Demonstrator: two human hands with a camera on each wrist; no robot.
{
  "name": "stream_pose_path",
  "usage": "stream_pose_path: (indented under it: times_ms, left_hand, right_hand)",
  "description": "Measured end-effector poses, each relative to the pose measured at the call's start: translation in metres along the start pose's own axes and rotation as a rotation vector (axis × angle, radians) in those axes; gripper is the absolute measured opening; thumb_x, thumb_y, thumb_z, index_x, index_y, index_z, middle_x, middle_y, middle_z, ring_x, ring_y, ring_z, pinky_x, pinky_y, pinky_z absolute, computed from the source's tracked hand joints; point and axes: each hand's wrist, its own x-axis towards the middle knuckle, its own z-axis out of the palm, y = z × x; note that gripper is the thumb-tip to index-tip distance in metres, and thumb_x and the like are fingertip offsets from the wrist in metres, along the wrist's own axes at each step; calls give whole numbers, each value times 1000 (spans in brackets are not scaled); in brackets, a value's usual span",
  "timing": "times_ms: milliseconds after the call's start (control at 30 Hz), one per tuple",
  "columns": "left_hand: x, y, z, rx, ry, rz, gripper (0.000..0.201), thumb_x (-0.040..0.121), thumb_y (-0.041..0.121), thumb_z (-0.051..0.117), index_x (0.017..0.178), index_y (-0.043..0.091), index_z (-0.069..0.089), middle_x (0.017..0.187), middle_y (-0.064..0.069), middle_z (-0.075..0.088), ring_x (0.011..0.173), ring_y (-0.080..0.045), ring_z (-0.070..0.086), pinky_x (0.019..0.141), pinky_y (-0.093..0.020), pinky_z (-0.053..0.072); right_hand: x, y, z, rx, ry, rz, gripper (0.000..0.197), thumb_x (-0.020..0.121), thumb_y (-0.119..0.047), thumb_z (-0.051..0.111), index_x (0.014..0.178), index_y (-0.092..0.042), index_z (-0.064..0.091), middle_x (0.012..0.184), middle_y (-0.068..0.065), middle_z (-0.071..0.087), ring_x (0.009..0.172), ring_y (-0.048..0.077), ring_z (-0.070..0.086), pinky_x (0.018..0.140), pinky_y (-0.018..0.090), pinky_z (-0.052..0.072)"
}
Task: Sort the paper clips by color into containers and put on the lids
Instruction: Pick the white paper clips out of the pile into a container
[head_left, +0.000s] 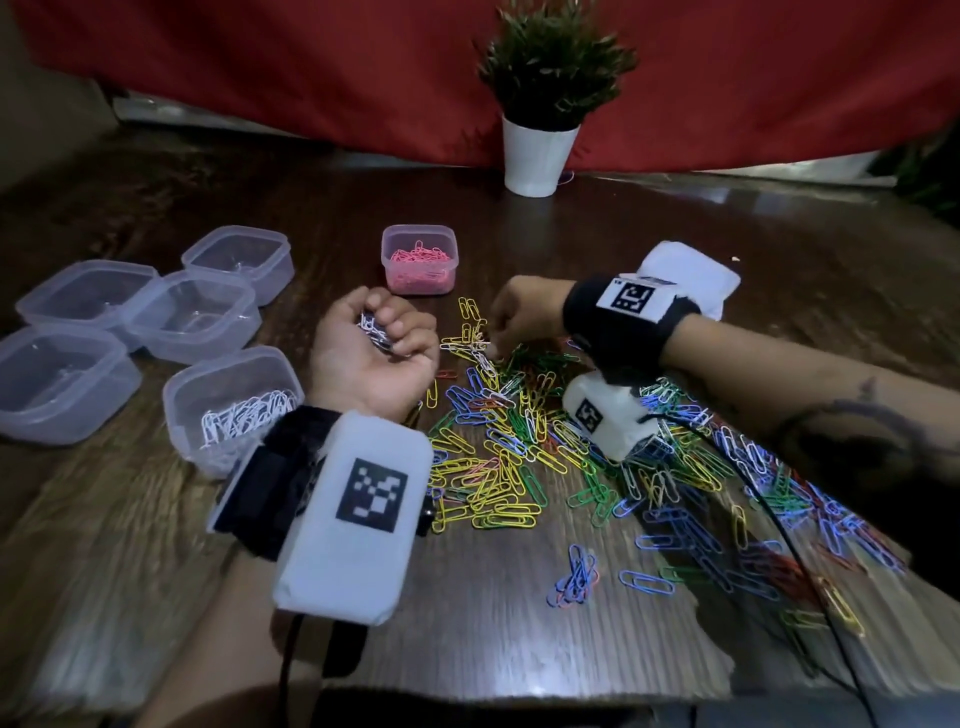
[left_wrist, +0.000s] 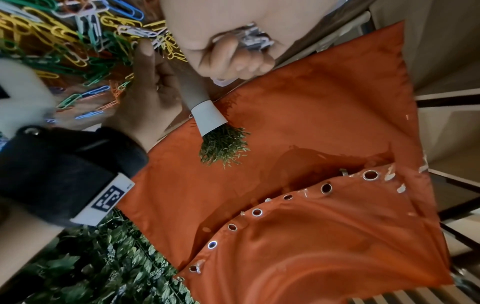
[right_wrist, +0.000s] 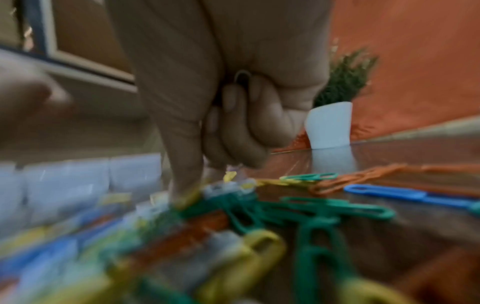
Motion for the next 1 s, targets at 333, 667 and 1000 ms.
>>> stream_pose_path:
  times_ms: [333,667,1000]
  left_hand:
    - [3,-14,6,57,149,47,37,97,17,30,77,2,57,68,-13,62,70,-20,58,68,-32,47]
    - [-34,3,27,219,-38,-10,55,92,24,41,38,14,41,34,7,30,24,-3,28,23,-10,16]
    - [-81,88,-2,2490,304,250,38,98,36,40,79,7,55,80,-14,55,81,-25,56,68,-31,38]
  right_hand:
    - [-36,-31,-31,774,48,-170,15,87,4,54,75,-5,58,44,-4,53,27,1,40,28,11,28]
    - [-45,-62,-24,905,360,-136,35,93,-5,48,60,-12,43,32,-14,40,24,1,31,30,10,23]
    - [-39,-111,9,655,66,-199,39,95,-17,50,57,-15,40,35,-8,33,25,2,26,31,10,21]
